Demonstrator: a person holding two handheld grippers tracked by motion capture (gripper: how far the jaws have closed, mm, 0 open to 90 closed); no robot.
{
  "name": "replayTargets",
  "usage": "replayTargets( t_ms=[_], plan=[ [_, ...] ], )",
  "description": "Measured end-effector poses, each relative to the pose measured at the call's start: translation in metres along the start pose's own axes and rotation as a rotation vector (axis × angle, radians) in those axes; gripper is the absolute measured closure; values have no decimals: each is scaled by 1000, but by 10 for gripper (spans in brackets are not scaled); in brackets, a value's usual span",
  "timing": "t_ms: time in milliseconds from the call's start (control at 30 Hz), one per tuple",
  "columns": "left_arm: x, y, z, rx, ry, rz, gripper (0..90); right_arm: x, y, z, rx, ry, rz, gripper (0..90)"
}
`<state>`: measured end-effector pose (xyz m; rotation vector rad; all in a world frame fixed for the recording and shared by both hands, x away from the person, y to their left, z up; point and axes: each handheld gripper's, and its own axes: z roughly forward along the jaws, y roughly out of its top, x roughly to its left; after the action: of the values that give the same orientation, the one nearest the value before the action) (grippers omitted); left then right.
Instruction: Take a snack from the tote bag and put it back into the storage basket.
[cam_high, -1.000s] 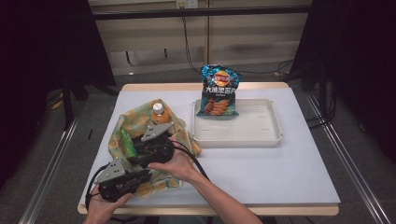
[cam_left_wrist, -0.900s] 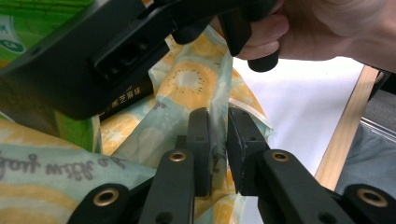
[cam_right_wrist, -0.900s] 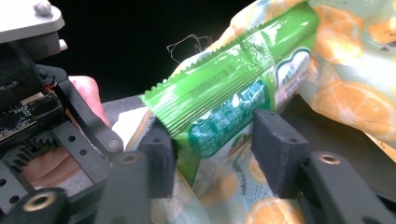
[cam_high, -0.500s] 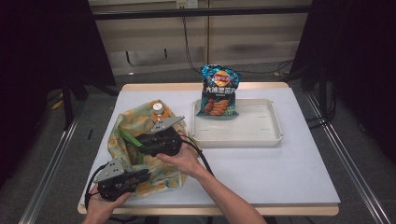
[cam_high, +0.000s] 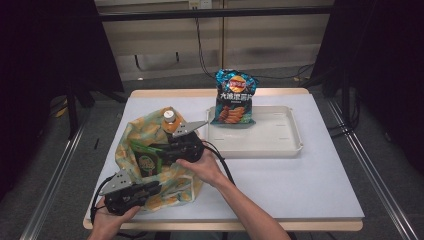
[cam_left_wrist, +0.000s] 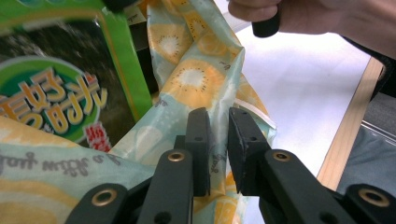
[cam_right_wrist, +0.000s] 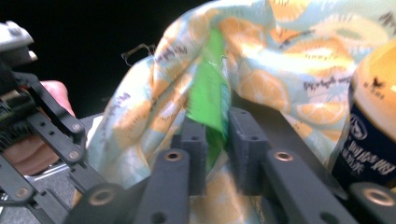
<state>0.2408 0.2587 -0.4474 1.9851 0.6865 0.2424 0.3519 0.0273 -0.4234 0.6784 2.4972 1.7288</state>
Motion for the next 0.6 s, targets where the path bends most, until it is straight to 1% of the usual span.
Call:
replayTargets(
  t_ms=[33,67,133,267,300,467,567,600],
  plan=[
    [0,0,0,0,0,0,787,0,-1,2,11,-2,4,696],
    [0,0,0,-1,0,-2,786,0,-2,3,16,-6,6,672],
    [0,0,0,0,-2,1,785,0,-4,7,27,-2,6,641],
    [0,0,-1,-1,2,-1,781,-1,-7,14,47,-9,15,607],
    [0,0,-1,-1,1,0,780,-2,-9,16,63,-11,16,614],
    [0,0,-1,-3,-1,-3,778,-3,-15,18,75,-16,30,676],
    [0,0,-1,-2,1,-2,778,-4,-15,16,70,-20,31,718],
    [0,0,-1,-3,1,-1,778,-5,-14,15,60,-15,31,728]
  ],
)
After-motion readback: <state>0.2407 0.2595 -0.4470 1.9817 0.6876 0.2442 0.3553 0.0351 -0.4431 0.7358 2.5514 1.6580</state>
